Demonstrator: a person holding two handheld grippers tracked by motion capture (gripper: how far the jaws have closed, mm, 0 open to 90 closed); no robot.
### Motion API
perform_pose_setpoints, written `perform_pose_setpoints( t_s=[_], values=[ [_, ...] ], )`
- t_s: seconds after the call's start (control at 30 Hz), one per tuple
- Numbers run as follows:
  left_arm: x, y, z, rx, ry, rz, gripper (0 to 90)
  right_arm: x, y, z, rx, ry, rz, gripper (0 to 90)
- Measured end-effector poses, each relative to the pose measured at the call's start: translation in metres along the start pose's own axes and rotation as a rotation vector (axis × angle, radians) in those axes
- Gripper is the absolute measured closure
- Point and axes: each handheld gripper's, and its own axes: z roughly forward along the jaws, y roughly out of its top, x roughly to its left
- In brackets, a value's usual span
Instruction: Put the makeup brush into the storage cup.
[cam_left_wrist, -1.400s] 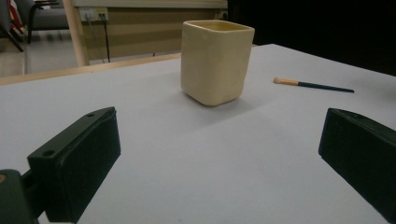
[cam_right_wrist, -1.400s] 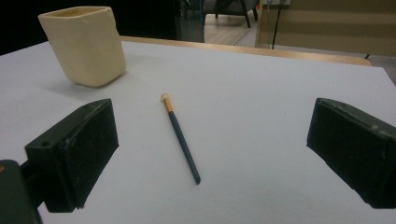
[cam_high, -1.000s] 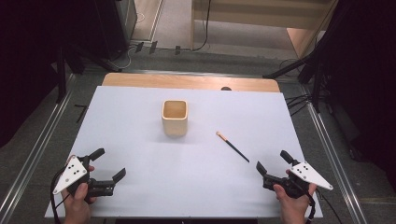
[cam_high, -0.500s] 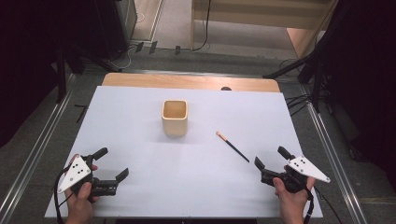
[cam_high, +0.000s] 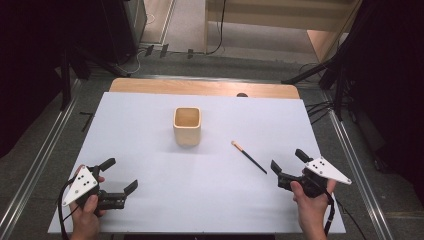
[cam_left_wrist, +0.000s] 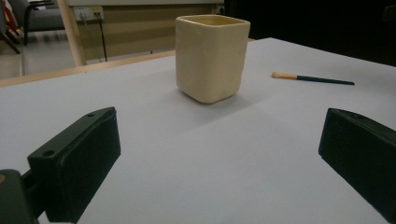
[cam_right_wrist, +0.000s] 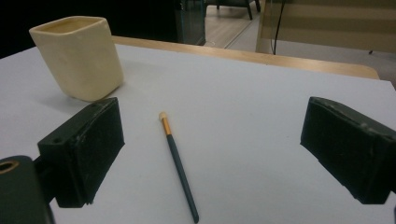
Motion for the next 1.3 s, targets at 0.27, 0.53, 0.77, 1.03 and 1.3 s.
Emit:
perform_pose_setpoints(
  t_s=[0.27, 0.53, 0.77, 1.03, 1.3],
  values=[
    [-0.001, 0.000, 0.001, 0.002, -0.001, 0.008, 0.0, 0.002, 0.007, 0.012, 0.019, 0.034, 0.016, 7.1],
    [-0.001, 0.000, 0.001, 0.002, -0.001, 0.006, 0.0, 0.003, 0.015, 0.022, 0.031, 0.039, 0.005, 7.8],
    [0.000, 0.000, 0.002, 0.002, -0.001, 0.006, 0.0, 0.003, 0.025, 0.031, 0.060, 0.056, -0.018, 13.8],
    [-0.001, 0.000, 0.002, 0.003, -0.002, 0.008, 0.0, 0.005, 0.036, 0.048, 0.157, 0.093, -0.037, 20.7],
    [0.000, 0.000, 0.001, 0.003, 0.000, 0.009, 0.0, 0.012, 0.039, 0.074, 0.281, 0.108, -0.043, 29.5]
  ],
)
